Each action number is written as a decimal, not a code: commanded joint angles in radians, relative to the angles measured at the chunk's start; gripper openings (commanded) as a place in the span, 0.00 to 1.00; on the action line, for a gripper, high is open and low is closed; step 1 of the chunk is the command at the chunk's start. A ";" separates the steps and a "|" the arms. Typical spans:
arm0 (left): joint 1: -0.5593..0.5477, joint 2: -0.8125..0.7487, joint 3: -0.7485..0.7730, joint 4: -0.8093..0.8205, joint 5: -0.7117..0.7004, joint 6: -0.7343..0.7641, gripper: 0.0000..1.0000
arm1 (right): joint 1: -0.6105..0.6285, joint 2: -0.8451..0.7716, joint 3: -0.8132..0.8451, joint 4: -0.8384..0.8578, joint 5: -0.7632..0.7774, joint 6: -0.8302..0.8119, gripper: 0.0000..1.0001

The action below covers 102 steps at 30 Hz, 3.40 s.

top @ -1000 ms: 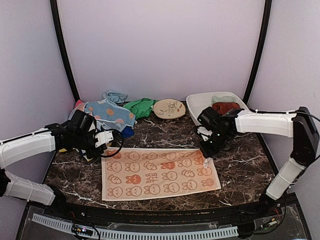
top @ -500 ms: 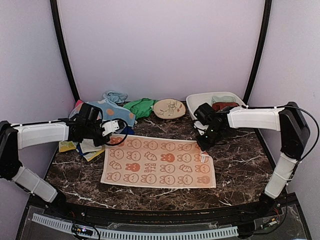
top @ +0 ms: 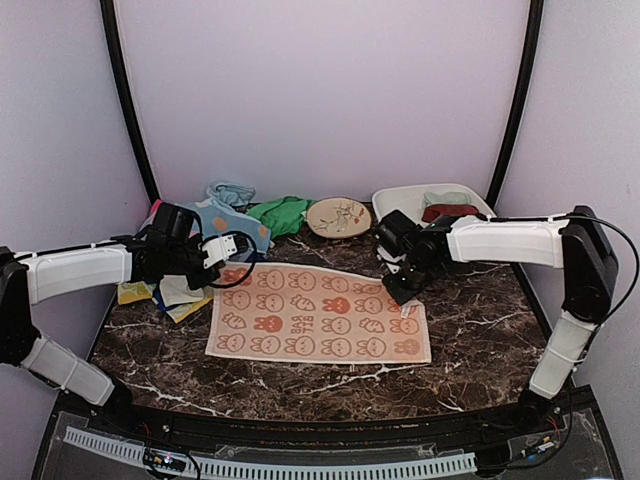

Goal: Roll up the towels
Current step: Fold the towel at the center of the board, then smooth out the towel at the center of the board.

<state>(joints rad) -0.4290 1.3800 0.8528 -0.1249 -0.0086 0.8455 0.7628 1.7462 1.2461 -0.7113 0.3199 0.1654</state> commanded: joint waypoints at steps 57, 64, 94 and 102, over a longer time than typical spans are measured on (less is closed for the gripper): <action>0.005 -0.252 -0.099 -0.483 0.351 0.009 0.51 | 0.122 -0.299 -0.219 -0.049 -0.207 0.409 0.55; 0.005 -0.037 -0.109 -0.316 0.197 -0.075 0.45 | 0.028 -0.123 -0.239 0.120 -0.283 0.391 0.49; -0.020 -0.025 -0.007 -0.371 0.252 -0.048 0.61 | -0.076 -0.159 -0.428 0.263 -0.367 0.410 0.42; -0.125 0.036 -0.053 -0.296 0.172 -0.067 0.60 | -0.076 -0.242 -0.603 0.252 -0.295 0.500 0.31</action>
<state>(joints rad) -0.5098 1.3827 0.8162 -0.4206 0.1848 0.7929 0.6918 1.5322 0.7528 -0.3859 -0.0212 0.6006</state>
